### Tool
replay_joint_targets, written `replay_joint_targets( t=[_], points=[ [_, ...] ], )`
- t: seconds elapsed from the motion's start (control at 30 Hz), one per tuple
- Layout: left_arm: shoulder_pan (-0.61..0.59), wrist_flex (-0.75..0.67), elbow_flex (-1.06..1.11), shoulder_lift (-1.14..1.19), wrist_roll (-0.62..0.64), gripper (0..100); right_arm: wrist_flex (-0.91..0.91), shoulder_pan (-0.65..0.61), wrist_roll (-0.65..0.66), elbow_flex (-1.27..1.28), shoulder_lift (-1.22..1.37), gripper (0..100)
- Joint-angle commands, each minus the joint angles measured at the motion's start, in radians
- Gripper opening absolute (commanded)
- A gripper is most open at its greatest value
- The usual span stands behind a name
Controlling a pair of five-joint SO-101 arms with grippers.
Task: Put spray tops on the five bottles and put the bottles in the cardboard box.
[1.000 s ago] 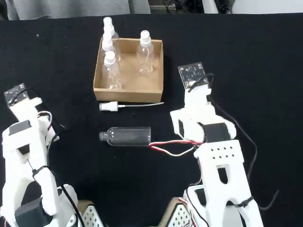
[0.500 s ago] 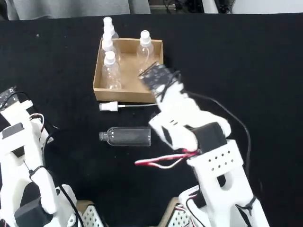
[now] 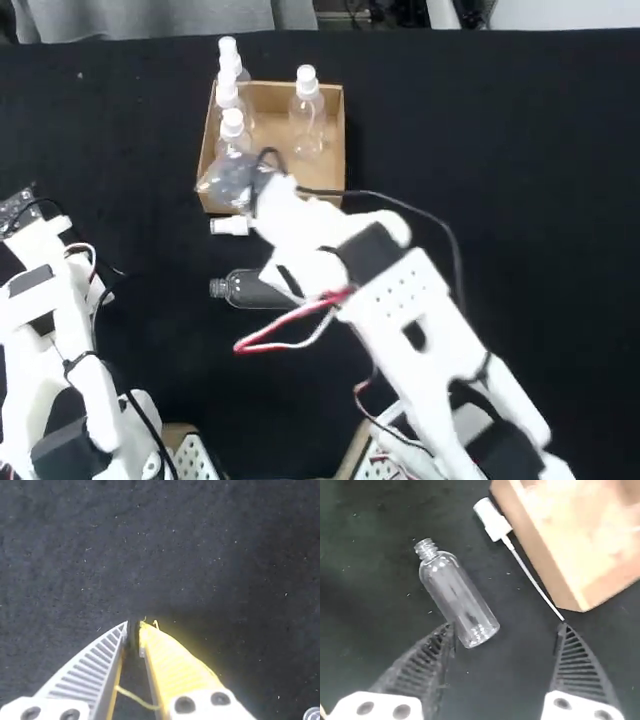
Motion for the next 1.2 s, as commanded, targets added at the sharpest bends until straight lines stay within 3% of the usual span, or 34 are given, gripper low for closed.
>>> replay_joint_targets(
  t=[0.0, 0.37, 0.77, 1.17],
  points=[
    [-0.05, -0.023, -0.015, -0.04, 0.011, 3, 0.003, -0.051, 0.006, -0.09, 0.065, 27.6],
    [-0.058, -0.025, -0.015, -0.04, 0.012, 3, 0.005, -0.114, 0.009, -0.199, 0.272, 27.6],
    [-0.058, -0.025, -0.015, -0.04, 0.012, 3, 0.003, -0.201, 0.133, -0.217, 0.427, 27.6],
    [-0.058, -0.025, -0.015, -0.04, 0.012, 3, -0.003, -0.207, 0.189, -0.242, 0.529, 27.6]
  ],
)
